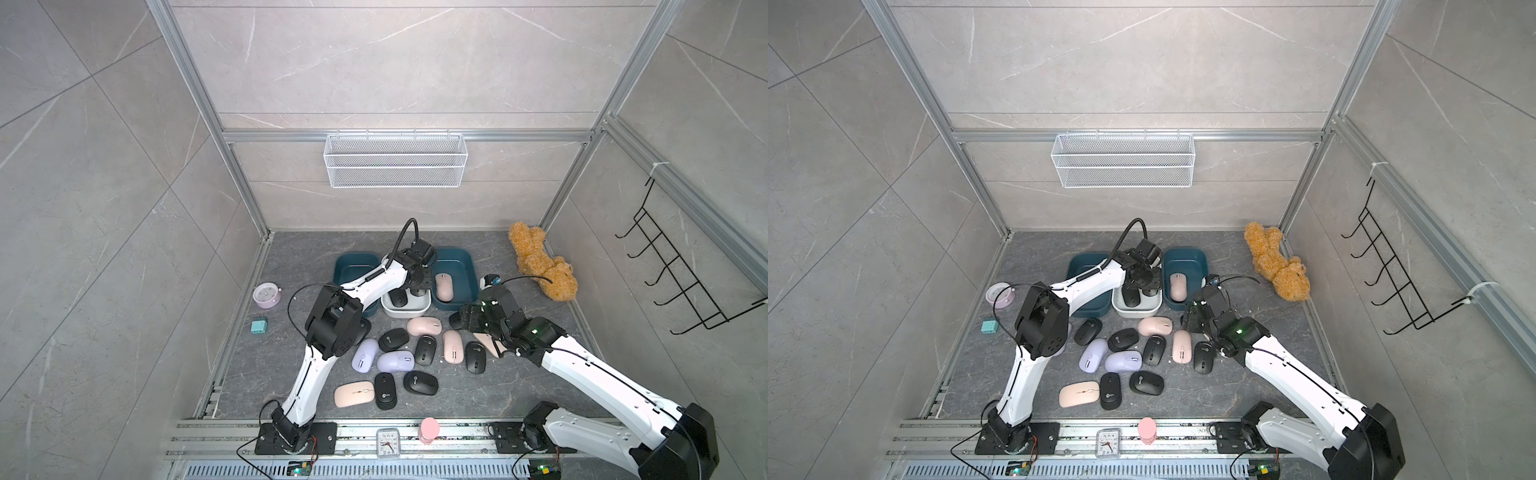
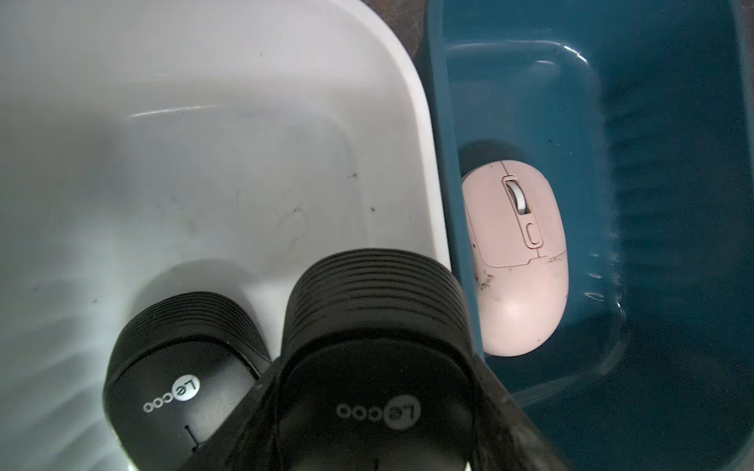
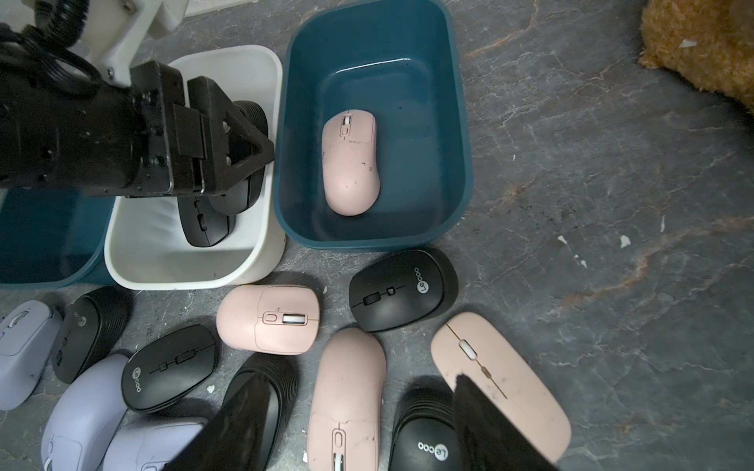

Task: Place the mice by color into the storage box
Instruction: Place the mouse in the storage box.

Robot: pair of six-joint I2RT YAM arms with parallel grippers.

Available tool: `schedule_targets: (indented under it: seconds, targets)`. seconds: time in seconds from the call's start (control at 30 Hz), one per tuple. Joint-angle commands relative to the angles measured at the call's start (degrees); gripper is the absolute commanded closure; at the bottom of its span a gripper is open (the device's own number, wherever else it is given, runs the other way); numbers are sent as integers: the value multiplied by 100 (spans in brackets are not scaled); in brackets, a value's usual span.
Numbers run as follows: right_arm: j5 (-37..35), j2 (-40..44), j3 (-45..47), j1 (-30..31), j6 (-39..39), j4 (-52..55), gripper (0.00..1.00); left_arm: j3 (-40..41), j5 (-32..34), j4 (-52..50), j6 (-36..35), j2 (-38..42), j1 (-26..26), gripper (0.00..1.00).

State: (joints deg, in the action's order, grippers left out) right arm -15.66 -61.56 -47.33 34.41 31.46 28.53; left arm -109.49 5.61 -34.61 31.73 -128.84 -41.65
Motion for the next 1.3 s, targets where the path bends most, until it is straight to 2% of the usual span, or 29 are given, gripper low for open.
schedule_targets:
  seconds: [0.0, 0.27, 0.63, 0.97, 1.27]
  targets:
    - [-11, -40, 61, -31, -44, 61, 27, 118, -26, -26, 100, -195, -6, 50]
    - [-11, -31, 42, -35, -37, 76, 27, 611, 143, 420, 254, 157, -5, 51]
    - [25, -74, 5, -36, -2, 73, 27, 775, 237, 574, 189, 515, -5, 51]
    - [54, -102, 3, -39, 14, 78, 27, 1164, 651, 727, 270, 873, 27, 51]
    - [70, -141, -22, -40, 15, 69, 27, 937, 442, 530, 238, 548, 68, 50]
